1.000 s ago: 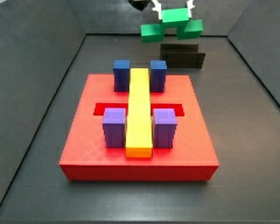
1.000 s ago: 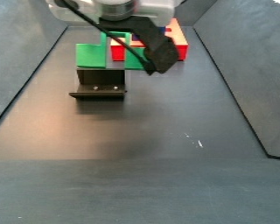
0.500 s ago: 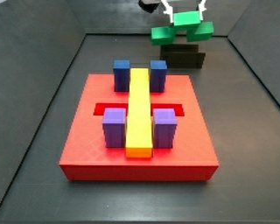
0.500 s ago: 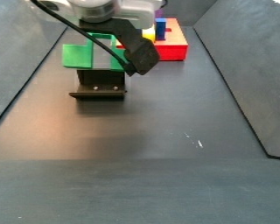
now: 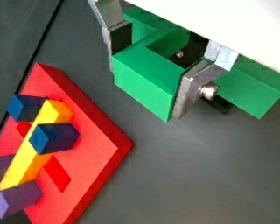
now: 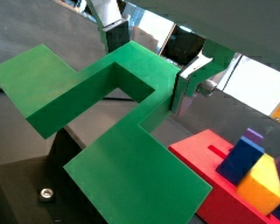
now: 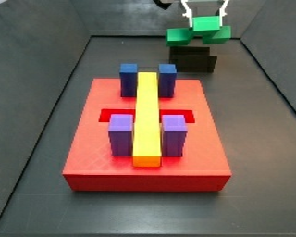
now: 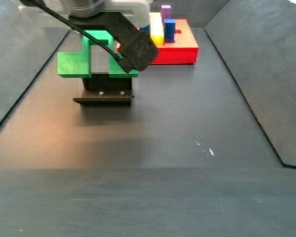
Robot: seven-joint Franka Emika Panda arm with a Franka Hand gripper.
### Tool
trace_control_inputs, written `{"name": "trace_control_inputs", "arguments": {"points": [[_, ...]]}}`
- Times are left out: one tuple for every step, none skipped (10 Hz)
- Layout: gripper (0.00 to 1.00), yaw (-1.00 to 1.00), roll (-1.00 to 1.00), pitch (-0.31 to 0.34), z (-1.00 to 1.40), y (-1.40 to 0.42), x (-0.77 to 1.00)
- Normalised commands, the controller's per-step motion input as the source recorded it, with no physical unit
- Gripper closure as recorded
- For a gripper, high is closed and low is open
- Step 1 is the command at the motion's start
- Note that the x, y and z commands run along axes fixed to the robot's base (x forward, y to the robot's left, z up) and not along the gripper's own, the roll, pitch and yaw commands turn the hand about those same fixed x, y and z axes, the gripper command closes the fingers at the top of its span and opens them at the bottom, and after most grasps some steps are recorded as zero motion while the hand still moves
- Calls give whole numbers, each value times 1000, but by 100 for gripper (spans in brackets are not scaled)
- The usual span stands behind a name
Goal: Pick up the green object. Move up. Place the green object on the fixture. Regrasp the green object. Move to above the board. Insert the green object.
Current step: Place the green object on the fixture.
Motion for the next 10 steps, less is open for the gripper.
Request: {"name": "trace_control_inputs", "arguments": {"points": [[100, -6, 9, 46, -206, -54, 543], [100, 0, 0, 0, -297, -43, 517], [100, 0, -26, -60, -380, -49, 463], [100, 0, 0, -63, -377, -31, 460], [100, 0, 280, 34, -251, 0, 334], [100, 0, 451, 143, -209, 0, 254], [100, 0, 463, 240, -134, 29, 246], [100, -137, 226, 297, -14, 60, 166], [100, -203, 131, 371, 0, 103, 103], [100, -254, 0, 346, 0, 123, 0]]}}
